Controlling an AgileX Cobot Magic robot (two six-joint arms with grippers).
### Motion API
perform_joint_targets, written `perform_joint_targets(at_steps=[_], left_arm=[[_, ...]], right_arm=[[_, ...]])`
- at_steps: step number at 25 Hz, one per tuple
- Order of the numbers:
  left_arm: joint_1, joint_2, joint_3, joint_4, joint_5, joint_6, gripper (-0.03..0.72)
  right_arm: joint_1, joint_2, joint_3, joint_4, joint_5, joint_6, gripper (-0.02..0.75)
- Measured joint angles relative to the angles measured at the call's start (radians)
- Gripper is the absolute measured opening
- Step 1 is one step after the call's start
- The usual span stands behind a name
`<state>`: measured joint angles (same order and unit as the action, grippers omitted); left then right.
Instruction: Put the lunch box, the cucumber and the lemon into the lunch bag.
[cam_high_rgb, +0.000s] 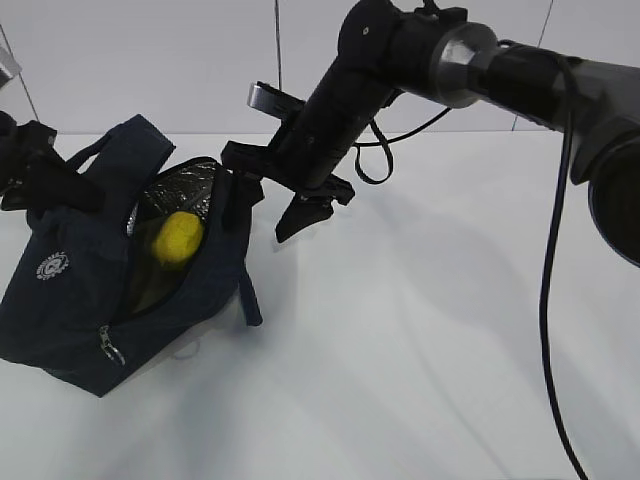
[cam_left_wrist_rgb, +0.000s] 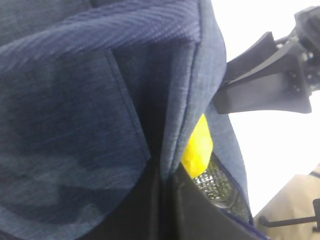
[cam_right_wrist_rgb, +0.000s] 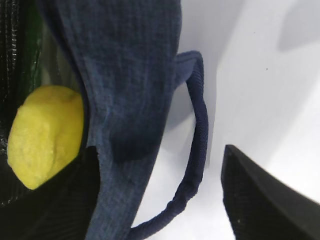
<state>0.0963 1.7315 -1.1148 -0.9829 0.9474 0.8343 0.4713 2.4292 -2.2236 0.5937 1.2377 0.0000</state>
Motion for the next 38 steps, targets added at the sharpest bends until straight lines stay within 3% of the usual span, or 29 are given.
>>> perform_joint_targets(at_steps=[20, 27, 33, 35, 38], left_arm=[[0.000, 0.000, 0.000, -0.063, 0.016, 0.000, -0.009], [0.000, 0.000, 0.000, -0.067, 0.017, 0.000, -0.009], [0.000, 0.000, 0.000, -0.067, 0.017, 0.000, -0.009], [0.000, 0.000, 0.000, -0.067, 0.018, 0.000, -0.009], [0.000, 0.000, 0.000, -0.067, 0.024, 0.000, -0.009]], right_arm=[[0.000, 0.000, 0.000, 0.002, -0.004, -0.014, 0.542], [0.000, 0.030, 0.000, 0.016, -0.006, -0.014, 0.380], [0.000, 0.052, 0.000, 0.055, -0.010, -0.014, 0.328], [0.000, 0.052, 0.000, 0.057, -0.010, -0.025, 0.265], [0.000, 0.052, 0.000, 0.060, -0.010, -0.044, 0.113]])
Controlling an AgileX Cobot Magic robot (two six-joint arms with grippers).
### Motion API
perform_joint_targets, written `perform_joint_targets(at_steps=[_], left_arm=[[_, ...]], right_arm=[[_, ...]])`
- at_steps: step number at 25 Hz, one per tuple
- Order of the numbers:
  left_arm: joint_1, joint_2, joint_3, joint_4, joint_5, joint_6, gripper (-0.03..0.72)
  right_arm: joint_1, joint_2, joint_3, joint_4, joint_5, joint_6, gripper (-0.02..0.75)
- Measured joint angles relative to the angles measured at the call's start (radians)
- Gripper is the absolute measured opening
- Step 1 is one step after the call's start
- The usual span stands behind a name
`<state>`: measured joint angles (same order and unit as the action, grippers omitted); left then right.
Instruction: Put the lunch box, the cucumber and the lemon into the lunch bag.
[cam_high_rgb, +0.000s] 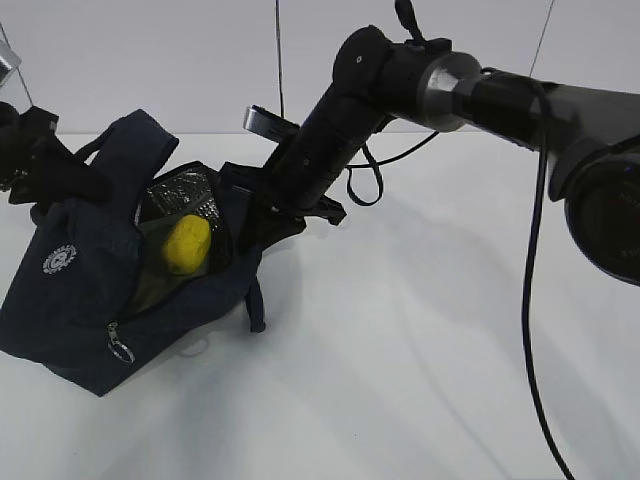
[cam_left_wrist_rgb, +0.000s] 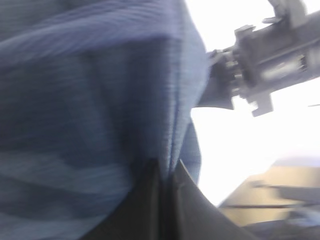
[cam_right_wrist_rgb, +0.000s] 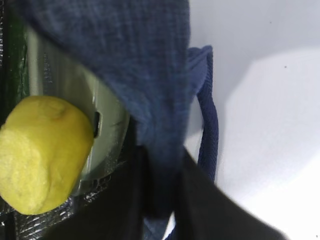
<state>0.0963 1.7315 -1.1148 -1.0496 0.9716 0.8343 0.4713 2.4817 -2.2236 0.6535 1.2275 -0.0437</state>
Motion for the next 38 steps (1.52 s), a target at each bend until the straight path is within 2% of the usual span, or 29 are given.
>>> perform_joint_targets(at_steps=[1, 3, 6, 13, 16, 19, 22, 27, 30, 38], left_arm=[[0.000, 0.000, 0.000, 0.000, 0.005, 0.000, -0.009], [0.000, 0.000, 0.000, 0.000, 0.016, 0.000, -0.009], [0.000, 0.000, 0.000, -0.015, 0.052, -0.012, -0.009], [0.000, 0.000, 0.000, -0.262, 0.169, -0.039, -0.009], [-0.008, 0.006, 0.000, -0.293, 0.169, -0.072, -0.009], [-0.050, 0.006, 0.000, -0.300, 0.154, -0.087, -0.009], [-0.126, 0.006, 0.000, -0.325, 0.090, -0.093, -0.009], [-0.288, 0.060, 0.000, -0.469, 0.011, -0.073, -0.009], [-0.348, 0.104, 0.000, -0.511, -0.051, -0.051, -0.009], [-0.364, 0.211, 0.000, -0.621, -0.025, -0.020, -0.009]], right_arm=[[0.000, 0.000, 0.000, 0.000, 0.000, -0.004, 0.060], [0.000, 0.000, 0.000, 0.000, -0.002, -0.007, 0.012], [0.000, -0.019, 0.002, -0.046, -0.002, -0.008, 0.003], [0.008, -0.174, 0.004, -0.251, 0.024, -0.009, 0.003], [0.008, -0.238, 0.004, -0.322, 0.029, -0.009, 0.003], [0.008, -0.280, 0.005, -0.382, 0.031, -0.009, 0.003], [0.008, -0.309, 0.022, -0.430, 0.037, 0.001, 0.003], [0.008, -0.367, 0.137, -0.574, 0.039, 0.030, 0.003], [0.001, -0.397, 0.205, -0.616, 0.041, 0.038, 0.003], [-0.015, -0.450, 0.252, -0.646, 0.041, 0.087, 0.002]])
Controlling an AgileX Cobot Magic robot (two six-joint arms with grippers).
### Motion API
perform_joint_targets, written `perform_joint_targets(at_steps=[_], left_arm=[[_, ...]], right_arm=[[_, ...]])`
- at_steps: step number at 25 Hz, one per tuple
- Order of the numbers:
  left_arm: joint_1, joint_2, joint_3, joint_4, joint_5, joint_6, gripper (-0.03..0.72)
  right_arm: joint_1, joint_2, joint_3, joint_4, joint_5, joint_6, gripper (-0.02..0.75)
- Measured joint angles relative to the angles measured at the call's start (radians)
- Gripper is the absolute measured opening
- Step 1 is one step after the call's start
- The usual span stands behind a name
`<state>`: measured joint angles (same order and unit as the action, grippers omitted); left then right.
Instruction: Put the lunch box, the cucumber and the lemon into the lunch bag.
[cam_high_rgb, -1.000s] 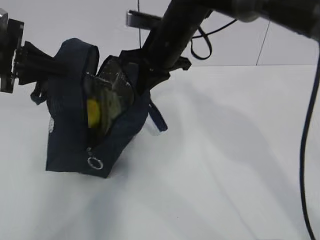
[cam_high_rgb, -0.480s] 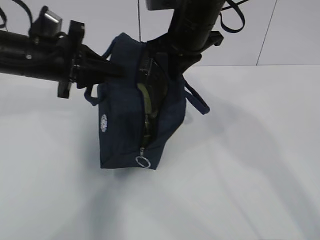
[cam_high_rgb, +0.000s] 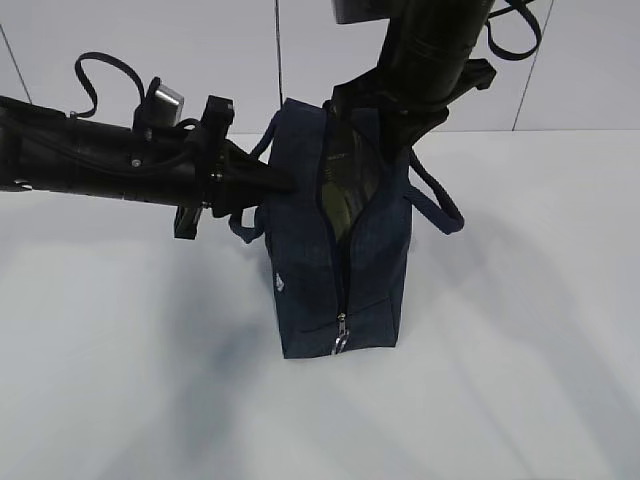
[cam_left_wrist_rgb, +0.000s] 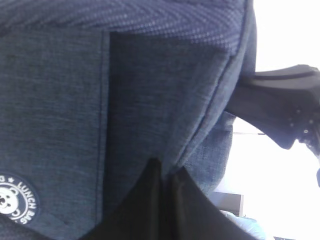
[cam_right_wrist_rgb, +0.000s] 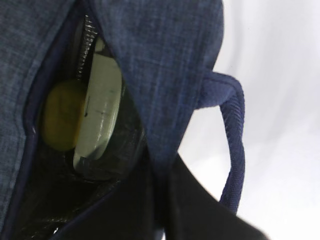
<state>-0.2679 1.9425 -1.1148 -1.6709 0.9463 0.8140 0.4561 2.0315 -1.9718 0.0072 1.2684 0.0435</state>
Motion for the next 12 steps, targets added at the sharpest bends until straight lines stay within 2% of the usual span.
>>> perform_joint_targets(at_steps=[8, 11, 12], left_arm=[[0.000, 0.010, -0.001, -0.017, 0.014, 0.009, -0.007], [0.000, 0.010, -0.001, -0.017, 0.019, 0.021, 0.044], [0.000, 0.010, -0.001, -0.017, 0.019, 0.024, 0.093]], right_arm=[[-0.002, 0.012, 0.004, -0.022, -0.002, 0.010, 0.019], [-0.002, 0.015, 0.004, -0.022, -0.012, 0.010, 0.057], [-0.002, 0.020, 0.004, -0.022, -0.018, 0.010, 0.136]])
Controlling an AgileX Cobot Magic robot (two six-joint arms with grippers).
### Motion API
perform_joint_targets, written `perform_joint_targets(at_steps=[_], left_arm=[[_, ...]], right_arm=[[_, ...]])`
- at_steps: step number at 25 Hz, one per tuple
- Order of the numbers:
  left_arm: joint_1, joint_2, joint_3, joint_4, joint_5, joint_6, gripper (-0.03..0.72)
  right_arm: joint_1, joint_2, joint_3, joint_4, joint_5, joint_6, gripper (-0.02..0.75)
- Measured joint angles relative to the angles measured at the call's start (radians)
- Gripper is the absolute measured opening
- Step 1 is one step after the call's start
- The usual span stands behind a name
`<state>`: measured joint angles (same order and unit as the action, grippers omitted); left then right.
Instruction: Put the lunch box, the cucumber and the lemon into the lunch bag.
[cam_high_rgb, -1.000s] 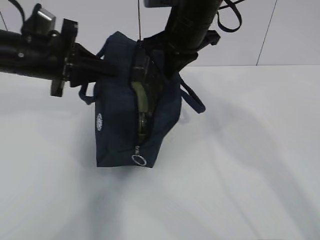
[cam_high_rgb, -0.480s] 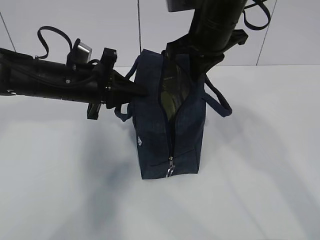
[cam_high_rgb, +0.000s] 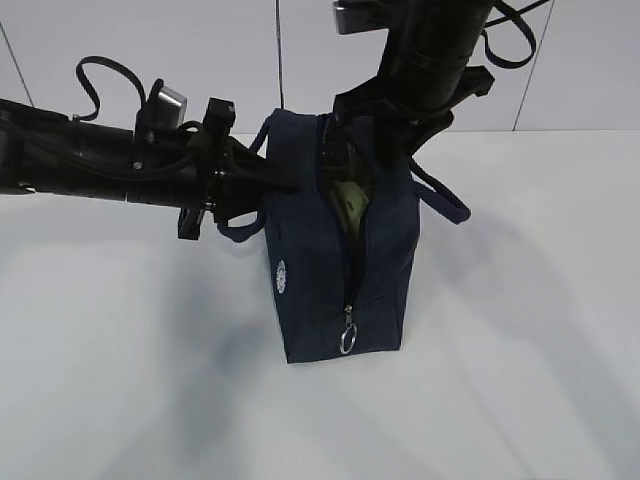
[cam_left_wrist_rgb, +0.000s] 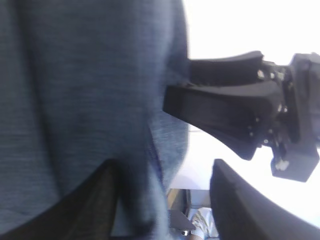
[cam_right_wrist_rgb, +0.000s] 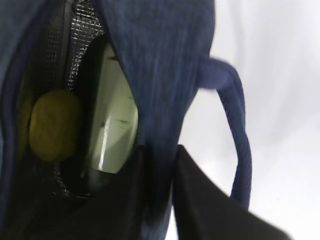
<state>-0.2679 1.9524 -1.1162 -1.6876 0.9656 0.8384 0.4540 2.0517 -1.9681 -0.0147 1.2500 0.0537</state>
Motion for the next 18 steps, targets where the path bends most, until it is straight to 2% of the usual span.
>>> perform_joint_targets(at_steps=[2, 3, 5, 6, 10, 18], left_arm=[[0.000, 0.000, 0.000, -0.007, 0.004, 0.014, 0.204], [0.000, 0.000, 0.000, -0.019, 0.012, 0.019, 0.286], [0.000, 0.000, 0.000, -0.053, 0.036, 0.031, 0.382], [0.000, 0.000, 0.000, -0.066, 0.049, 0.037, 0.403], [0.000, 0.000, 0.000, -0.081, 0.087, 0.048, 0.435], [0.002, -0.011, 0.000, -0.085, 0.151, 0.061, 0.435]], right_arm=[[0.000, 0.002, 0.000, 0.015, -0.002, 0.000, 0.241], [0.000, 0.002, 0.000, 0.015, -0.002, 0.000, 0.312], [0.000, 0.002, 0.000, 0.015, -0.002, 0.000, 0.397], [0.000, 0.002, 0.000, 0.015, -0.002, 0.000, 0.431], [0.000, 0.002, -0.020, 0.015, -0.002, 0.000, 0.475], [0.000, 0.002, -0.108, 0.015, -0.002, 0.000, 0.480]])
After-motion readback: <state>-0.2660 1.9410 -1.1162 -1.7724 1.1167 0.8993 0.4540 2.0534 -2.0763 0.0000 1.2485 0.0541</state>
